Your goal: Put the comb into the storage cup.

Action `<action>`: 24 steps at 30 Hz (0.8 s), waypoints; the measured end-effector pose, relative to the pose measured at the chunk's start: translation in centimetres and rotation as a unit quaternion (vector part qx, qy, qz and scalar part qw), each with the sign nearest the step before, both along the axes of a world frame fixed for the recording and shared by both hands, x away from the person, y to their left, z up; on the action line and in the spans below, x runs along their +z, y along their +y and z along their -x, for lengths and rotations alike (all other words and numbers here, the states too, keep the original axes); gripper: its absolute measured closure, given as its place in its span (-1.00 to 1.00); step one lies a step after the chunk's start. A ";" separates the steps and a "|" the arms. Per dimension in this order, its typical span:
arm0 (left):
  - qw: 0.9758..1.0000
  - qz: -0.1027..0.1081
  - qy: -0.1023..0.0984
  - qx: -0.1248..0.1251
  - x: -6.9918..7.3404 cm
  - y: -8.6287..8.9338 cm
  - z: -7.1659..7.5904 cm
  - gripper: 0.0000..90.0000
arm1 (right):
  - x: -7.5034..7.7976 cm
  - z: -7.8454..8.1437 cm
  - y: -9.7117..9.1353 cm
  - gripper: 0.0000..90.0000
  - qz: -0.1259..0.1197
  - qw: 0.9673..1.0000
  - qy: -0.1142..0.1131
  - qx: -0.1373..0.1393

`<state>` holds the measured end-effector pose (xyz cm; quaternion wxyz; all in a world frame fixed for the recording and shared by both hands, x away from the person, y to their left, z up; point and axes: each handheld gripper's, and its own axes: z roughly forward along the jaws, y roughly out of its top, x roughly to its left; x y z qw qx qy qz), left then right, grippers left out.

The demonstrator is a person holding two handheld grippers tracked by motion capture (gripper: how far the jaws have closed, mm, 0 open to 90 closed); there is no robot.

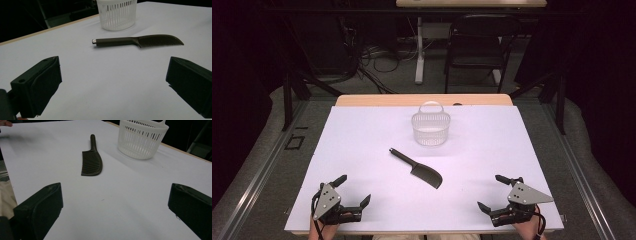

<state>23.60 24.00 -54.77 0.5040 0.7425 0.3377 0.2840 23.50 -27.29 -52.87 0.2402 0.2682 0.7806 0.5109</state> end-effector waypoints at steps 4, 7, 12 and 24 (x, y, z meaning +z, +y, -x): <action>1.000 -0.002 -0.001 0.002 0.1 -0.1 0.0 -0.99 | 0.0 0.0 0.0 -1.00 0.000 1.000 0.000 0.000; 1.000 -0.005 -0.002 0.002 0.1 -0.1 -0.1 -0.99 | 0.0 0.0 0.0 -1.00 0.003 1.000 0.002 0.000; 1.000 -0.007 -0.005 0.004 0.2 -0.4 -0.3 -0.99 | -0.1 -0.2 0.1 -1.00 0.004 1.000 0.005 0.000; 1.000 -0.015 -0.010 0.005 0.4 -1.1 -1.7 -0.99 | -0.2 -0.2 0.2 -1.00 0.006 1.000 0.007 0.000</action>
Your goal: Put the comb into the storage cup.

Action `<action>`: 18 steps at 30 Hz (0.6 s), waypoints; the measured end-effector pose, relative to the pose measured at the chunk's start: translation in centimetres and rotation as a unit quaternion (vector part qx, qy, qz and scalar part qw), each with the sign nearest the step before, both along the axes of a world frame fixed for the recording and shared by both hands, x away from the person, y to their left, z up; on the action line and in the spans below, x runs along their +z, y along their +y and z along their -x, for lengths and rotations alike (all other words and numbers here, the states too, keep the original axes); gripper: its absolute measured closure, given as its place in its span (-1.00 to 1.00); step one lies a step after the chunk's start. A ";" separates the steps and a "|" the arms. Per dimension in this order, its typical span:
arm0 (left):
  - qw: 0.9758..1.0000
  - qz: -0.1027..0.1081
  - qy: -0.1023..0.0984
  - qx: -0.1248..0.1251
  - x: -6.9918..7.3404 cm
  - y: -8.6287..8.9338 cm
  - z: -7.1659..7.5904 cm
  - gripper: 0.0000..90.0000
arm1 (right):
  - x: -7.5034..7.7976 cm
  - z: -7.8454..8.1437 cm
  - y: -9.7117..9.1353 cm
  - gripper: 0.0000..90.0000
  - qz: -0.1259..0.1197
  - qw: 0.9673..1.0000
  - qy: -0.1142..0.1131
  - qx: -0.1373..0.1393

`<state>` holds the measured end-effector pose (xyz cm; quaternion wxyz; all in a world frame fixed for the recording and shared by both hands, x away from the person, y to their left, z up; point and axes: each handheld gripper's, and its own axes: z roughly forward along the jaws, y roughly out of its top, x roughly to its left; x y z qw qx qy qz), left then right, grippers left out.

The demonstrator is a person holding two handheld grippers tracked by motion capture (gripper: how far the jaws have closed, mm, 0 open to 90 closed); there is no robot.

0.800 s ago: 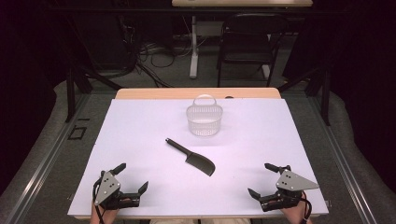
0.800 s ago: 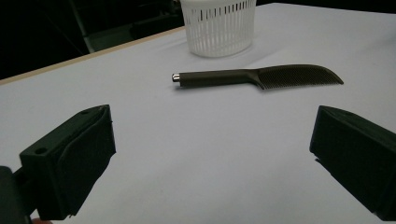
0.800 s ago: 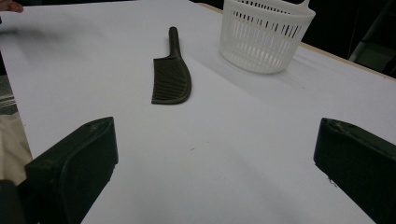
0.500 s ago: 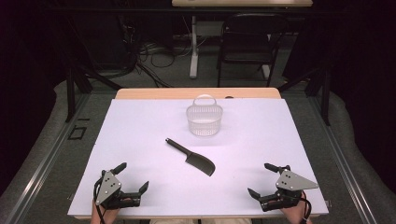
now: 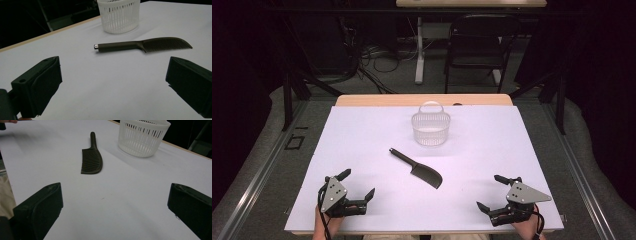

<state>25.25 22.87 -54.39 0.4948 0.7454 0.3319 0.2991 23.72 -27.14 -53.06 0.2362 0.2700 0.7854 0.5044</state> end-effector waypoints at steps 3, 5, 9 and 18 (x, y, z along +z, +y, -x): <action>1.000 -0.001 -0.003 -0.001 0.0 -0.3 -0.3 -0.99 | 0.0 0.0 0.1 -1.00 -0.001 1.000 0.000 0.000; 1.000 -0.004 -0.006 -0.003 0.1 -0.4 -0.5 -0.99 | 0.0 0.1 0.1 -1.00 0.001 1.000 0.001 0.001; 1.000 -0.002 -0.005 -0.003 0.0 -0.4 -1.0 -0.98 | 0.0 0.0 0.2 -1.00 0.002 1.000 -0.001 0.002; 1.000 -0.006 -0.009 -0.002 0.0 -0.9 -1.9 -0.99 | 0.0 0.0 0.2 -1.00 0.003 1.000 0.001 0.002</action>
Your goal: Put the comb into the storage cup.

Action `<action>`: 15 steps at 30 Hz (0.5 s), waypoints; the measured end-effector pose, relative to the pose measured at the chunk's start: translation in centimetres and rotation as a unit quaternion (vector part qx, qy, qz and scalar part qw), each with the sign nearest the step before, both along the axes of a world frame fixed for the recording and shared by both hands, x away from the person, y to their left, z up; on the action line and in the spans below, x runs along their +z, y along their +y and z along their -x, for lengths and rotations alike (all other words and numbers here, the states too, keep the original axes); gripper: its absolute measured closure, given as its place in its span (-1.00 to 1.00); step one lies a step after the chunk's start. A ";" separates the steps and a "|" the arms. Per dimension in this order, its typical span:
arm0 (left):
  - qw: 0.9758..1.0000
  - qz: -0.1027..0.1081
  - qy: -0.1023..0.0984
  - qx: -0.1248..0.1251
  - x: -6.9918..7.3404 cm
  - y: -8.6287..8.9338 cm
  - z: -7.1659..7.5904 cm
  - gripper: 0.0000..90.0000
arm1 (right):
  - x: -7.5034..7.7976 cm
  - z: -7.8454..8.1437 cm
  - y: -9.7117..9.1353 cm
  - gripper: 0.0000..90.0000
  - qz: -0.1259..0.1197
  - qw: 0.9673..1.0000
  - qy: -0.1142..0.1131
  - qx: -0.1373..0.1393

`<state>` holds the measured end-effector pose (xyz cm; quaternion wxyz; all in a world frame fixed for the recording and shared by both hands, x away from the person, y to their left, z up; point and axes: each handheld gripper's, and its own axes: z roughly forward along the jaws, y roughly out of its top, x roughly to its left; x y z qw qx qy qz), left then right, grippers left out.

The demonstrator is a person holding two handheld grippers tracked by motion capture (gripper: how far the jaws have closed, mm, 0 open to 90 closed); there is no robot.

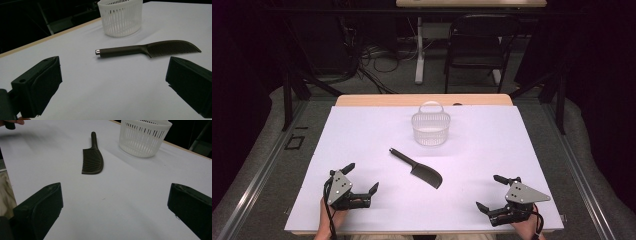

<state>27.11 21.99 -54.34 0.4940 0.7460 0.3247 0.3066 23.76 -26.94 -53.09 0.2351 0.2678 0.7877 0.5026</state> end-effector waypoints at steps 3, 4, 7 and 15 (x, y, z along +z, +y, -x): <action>1.000 0.002 -0.002 -0.001 0.2 -0.2 -0.4 -0.99 | 0.0 0.1 0.0 -1.00 0.001 1.000 0.000 0.003; 1.000 0.003 -0.001 0.000 0.2 -0.3 -0.6 -0.99 | 0.0 0.1 0.0 -1.00 0.000 1.000 0.000 0.003; 1.000 0.005 0.000 0.000 0.3 -0.7 -1.1 -0.99 | 0.0 0.1 -0.1 -1.00 -0.002 1.000 0.001 0.003; 1.000 -0.005 0.008 -0.010 0.0 -1.9 -2.4 -0.99 | -0.1 0.0 -0.1 -1.00 -0.004 1.000 0.002 0.005</action>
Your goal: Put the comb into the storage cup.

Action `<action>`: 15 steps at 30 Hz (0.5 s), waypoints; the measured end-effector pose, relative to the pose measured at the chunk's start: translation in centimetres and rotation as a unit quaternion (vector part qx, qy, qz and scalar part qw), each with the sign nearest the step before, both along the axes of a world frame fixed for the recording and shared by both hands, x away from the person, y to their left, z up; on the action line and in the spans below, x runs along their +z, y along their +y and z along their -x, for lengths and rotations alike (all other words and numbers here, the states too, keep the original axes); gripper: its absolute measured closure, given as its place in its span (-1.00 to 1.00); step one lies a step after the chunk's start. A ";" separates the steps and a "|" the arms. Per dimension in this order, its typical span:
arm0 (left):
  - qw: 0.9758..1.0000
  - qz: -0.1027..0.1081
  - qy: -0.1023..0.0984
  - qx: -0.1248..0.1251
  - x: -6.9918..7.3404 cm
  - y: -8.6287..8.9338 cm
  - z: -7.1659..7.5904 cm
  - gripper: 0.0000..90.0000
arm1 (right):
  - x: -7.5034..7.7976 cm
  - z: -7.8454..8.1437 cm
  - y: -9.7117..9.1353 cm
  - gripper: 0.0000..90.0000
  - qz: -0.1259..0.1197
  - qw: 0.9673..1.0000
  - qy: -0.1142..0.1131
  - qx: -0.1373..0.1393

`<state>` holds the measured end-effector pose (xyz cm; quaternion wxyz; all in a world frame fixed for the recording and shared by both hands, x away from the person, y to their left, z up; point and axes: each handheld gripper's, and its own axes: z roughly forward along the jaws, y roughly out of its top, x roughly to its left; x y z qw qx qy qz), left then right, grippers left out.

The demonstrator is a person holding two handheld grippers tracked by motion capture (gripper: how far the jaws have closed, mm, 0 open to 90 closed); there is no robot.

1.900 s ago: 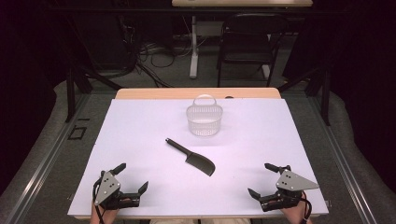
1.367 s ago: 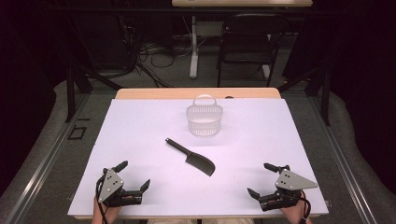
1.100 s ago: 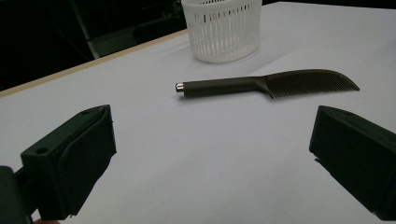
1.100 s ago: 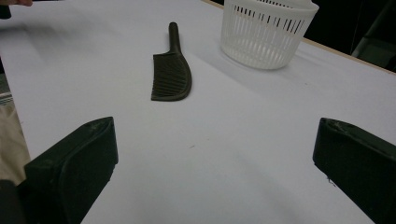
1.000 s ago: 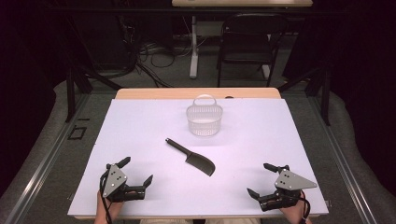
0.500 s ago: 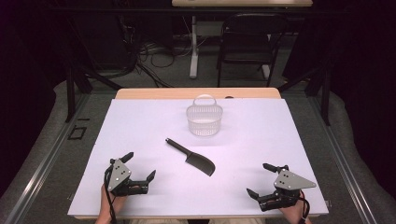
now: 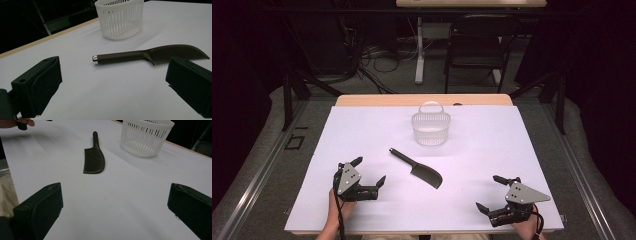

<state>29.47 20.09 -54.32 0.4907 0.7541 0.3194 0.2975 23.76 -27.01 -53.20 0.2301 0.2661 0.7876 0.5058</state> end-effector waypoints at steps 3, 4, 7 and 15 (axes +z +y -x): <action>1.000 0.001 0.001 -0.002 0.1 -0.4 -0.4 -0.99 | -0.1 -0.1 0.0 -1.00 -0.002 1.000 0.003 -0.001; 1.000 0.000 0.002 -0.005 0.2 -0.6 -0.6 -0.99 | -0.1 -0.2 0.0 -1.00 -0.001 1.000 0.002 0.000; 1.000 -0.003 0.001 -0.004 0.3 -0.9 -1.1 -0.99 | 0.0 -0.1 0.1 -1.00 -0.001 1.000 0.003 0.000; 1.000 0.006 0.006 0.002 0.9 -1.5 -2.3 -0.99 | 0.0 -0.2 0.0 -1.00 -0.002 1.000 0.006 -0.003</action>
